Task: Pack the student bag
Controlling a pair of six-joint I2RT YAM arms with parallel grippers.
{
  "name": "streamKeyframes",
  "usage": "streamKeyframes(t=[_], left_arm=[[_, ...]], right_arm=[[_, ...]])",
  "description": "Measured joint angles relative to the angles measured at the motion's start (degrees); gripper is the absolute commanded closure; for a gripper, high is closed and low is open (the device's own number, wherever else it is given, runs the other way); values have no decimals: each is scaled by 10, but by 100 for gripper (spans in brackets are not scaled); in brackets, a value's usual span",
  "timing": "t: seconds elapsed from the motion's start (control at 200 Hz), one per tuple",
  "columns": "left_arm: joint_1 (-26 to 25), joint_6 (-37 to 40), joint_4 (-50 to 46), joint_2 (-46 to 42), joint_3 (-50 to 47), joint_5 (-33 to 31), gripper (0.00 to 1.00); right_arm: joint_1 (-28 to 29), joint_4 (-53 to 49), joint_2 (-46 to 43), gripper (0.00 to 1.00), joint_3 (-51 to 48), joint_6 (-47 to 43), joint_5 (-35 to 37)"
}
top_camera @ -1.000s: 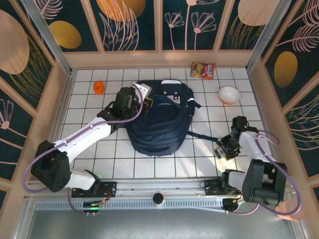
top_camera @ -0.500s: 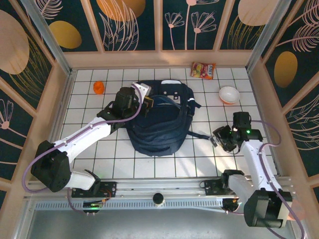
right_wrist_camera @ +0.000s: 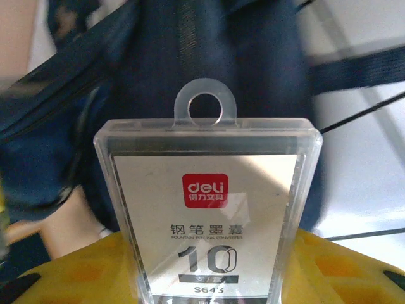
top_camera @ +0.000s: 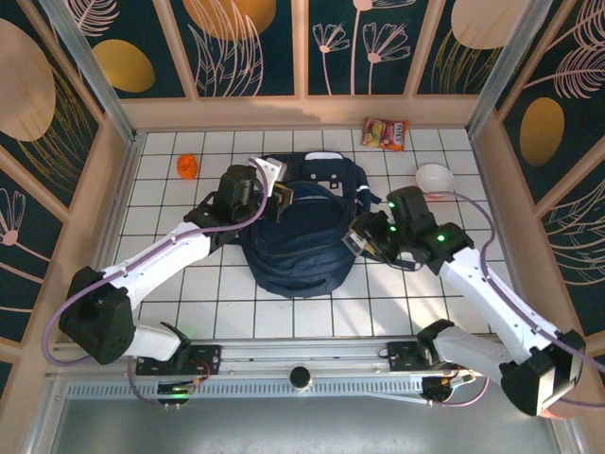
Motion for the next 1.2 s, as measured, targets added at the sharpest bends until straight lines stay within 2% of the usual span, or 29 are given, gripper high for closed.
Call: streamKeyframes(t=[0.155, 0.315, 0.611, 0.766, 0.941, 1.196], left_arm=[[0, -17, 1, 2, 2, 18, 100], [0, -41, 0, 5, 11, 44, 100], [0, -81, 1, 6, 17, 85, 100], [0, -91, 2, 6, 17, 98, 100], [0, -104, 13, 6, 17, 105, 100], [0, -111, 18, 6, 17, 107, 100]], right_arm=[[85, 72, 52, 64, 39, 50, 10], [117, 174, 103, 64, 29, 115, 2], [93, 282, 163, 62, -21, 202, -20], [74, 314, 174, 55, -27, 218, -27], [54, 331, 174, 39, -27, 224, -31], [45, 340, 158, 34, -34, 229, -24]])
